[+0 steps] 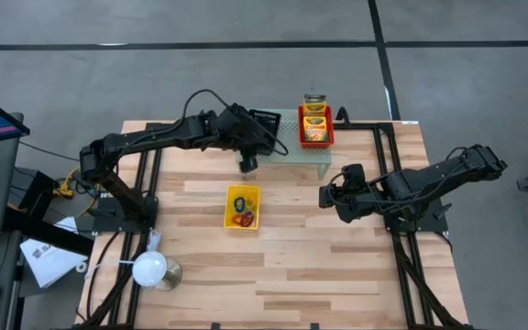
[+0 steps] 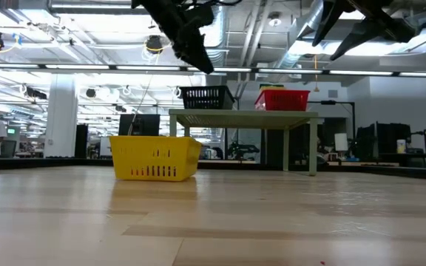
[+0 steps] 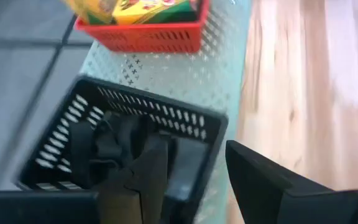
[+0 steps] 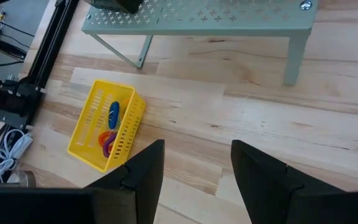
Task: Pick & Place Office Desk Supplies
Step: Put the black bin on the shelf
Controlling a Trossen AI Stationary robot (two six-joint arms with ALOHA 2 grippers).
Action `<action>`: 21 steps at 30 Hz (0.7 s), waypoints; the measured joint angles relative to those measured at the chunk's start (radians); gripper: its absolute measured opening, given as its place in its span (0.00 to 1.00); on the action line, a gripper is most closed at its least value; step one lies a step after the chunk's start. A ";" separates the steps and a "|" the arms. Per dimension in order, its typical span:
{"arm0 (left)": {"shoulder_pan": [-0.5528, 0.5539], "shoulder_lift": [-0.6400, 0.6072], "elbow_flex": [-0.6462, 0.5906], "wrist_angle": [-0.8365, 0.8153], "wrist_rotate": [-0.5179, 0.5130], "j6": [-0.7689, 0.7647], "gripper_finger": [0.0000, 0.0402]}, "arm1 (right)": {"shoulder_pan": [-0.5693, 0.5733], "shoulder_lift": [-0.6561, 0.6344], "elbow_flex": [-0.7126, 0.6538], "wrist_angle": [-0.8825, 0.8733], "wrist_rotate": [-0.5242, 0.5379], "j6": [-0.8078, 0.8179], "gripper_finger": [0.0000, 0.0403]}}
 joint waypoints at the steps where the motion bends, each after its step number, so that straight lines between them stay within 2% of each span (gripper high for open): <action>1: -0.009 0.000 0.000 0.009 -0.006 -0.069 0.40 | 0.000 0.000 0.000 0.000 0.000 0.000 0.45; 5: -0.060 0.000 0.000 0.104 -0.059 -0.233 0.43 | 0.000 0.000 0.000 0.000 0.000 0.000 0.45; 7: -0.086 0.010 0.001 0.156 -0.117 -0.335 0.45 | 0.000 0.000 0.000 -0.003 0.000 0.000 0.45; 11: -0.101 0.033 0.000 0.172 -0.153 -0.490 0.51 | -0.001 0.000 0.000 -0.023 0.000 0.001 0.45; 14: -0.101 0.054 0.000 0.195 -0.169 -0.510 0.55 | -0.004 0.000 0.000 -0.024 0.001 0.000 0.45; 17: -0.096 0.066 0.001 0.219 -0.235 -0.512 0.57 | -0.013 -0.001 0.000 -0.024 -0.001 -0.015 0.45; 21: -0.070 0.095 0.001 0.201 -0.242 -0.550 0.58 | -0.025 0.000 0.000 -0.020 -0.004 -0.024 0.45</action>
